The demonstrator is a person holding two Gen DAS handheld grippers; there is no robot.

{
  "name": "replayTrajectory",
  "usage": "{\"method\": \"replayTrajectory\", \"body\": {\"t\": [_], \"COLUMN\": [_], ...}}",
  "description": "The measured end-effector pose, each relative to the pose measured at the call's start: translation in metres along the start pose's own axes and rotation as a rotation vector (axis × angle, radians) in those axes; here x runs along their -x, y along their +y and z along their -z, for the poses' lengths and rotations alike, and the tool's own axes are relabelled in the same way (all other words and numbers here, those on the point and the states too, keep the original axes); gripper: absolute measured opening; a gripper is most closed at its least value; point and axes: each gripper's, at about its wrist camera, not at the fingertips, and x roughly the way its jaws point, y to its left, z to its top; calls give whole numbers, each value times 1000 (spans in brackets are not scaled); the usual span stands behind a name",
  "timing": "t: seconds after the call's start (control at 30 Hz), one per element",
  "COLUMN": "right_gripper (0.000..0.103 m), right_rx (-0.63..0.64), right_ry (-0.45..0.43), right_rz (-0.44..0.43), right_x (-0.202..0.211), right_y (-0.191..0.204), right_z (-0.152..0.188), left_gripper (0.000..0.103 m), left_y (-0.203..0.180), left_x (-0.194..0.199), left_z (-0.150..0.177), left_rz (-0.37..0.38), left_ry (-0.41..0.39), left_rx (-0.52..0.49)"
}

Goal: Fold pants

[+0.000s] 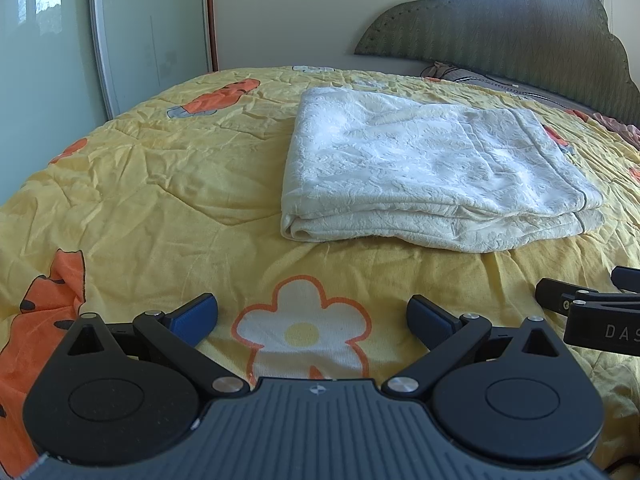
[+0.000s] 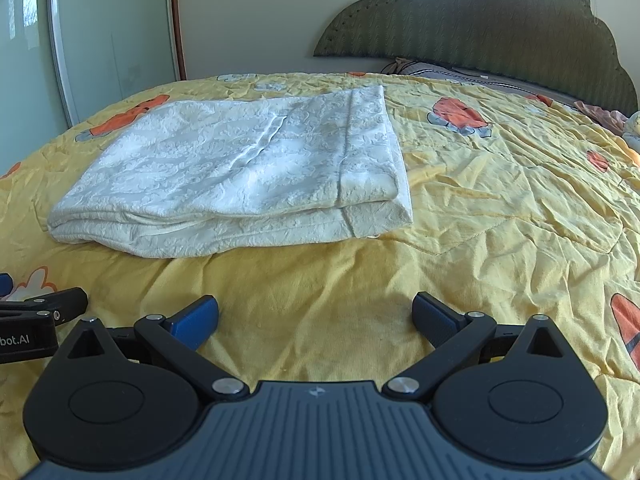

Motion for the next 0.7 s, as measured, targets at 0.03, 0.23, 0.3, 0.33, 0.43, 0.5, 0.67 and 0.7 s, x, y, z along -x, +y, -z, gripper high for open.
{"method": "replayTrajectory", "body": {"t": [0.03,0.23,0.3,0.33,0.43,0.5,0.67,0.7], "right_gripper": [103,103,103,103,103,103,103,103], "right_rx": [0,0,-1,-1,-2,-1,0,1], "right_ry": [0,0,-1,-1,-1,-1,0,0], "right_rz": [0,1,0,0,-1,0,1,1], "right_x": [0,-1,-1,-1,-1,-1,-1,-1], "right_y": [0,0,0,0,0,0,0,0], "right_z": [0,0,0,0,0,0,0,0], "left_gripper": [103,103,103,103,103,103,103,103], "left_y": [-1,-10,-11,-10,-5,1,-1,-2], "left_x": [0,-6,-8,-8,-9,-10,-10,-10], "left_z": [0,-9,-8,-6,-6,-7,-6,-6], "left_rz": [-2,-6,-8,-8,9,31,28,27], "left_ry": [0,-21,-32,-37,-25,-18,-17,-17], "left_rx": [-2,-92,-82,-69,-31,0,-4,-5]}}
